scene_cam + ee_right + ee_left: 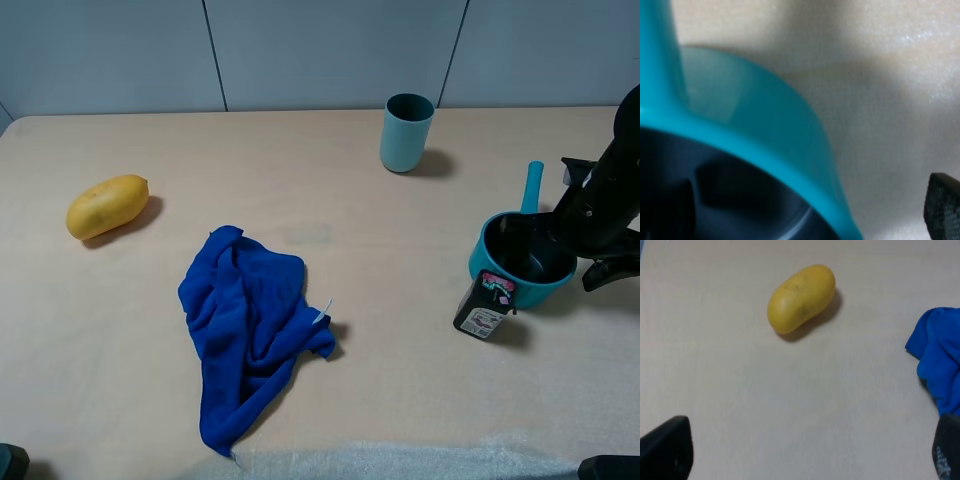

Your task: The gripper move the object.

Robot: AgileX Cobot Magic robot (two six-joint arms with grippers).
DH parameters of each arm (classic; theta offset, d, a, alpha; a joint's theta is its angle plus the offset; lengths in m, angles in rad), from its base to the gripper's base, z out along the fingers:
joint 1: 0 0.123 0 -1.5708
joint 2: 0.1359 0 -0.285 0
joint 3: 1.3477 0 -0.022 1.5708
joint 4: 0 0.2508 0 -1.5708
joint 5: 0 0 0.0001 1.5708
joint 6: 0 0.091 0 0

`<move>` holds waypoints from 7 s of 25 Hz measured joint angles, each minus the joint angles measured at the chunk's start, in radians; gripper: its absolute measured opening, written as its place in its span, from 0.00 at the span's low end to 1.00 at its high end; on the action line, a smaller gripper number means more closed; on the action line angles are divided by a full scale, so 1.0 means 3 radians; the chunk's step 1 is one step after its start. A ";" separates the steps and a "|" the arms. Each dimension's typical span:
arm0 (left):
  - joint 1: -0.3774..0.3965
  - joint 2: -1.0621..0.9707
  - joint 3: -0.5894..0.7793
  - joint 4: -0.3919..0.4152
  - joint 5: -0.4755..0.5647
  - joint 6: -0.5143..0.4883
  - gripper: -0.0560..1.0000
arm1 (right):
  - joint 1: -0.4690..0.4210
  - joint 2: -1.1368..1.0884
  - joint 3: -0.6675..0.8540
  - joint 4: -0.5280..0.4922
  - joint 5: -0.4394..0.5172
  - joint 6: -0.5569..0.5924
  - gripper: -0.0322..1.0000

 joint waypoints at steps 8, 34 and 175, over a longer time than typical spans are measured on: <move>0.0000 0.0000 0.0000 0.0000 0.0000 0.0000 0.97 | 0.0000 0.0057 -0.0003 0.0022 -0.0004 0.0000 0.53; 0.0000 0.0000 0.0000 0.0000 0.0000 0.0000 0.97 | 0.0000 -0.0061 -0.0003 0.0041 0.0059 0.0024 0.04; 0.0000 0.0000 0.0000 0.0008 0.0000 0.0003 0.97 | 0.2480 0.1913 -0.4049 0.0440 0.0109 0.0444 0.04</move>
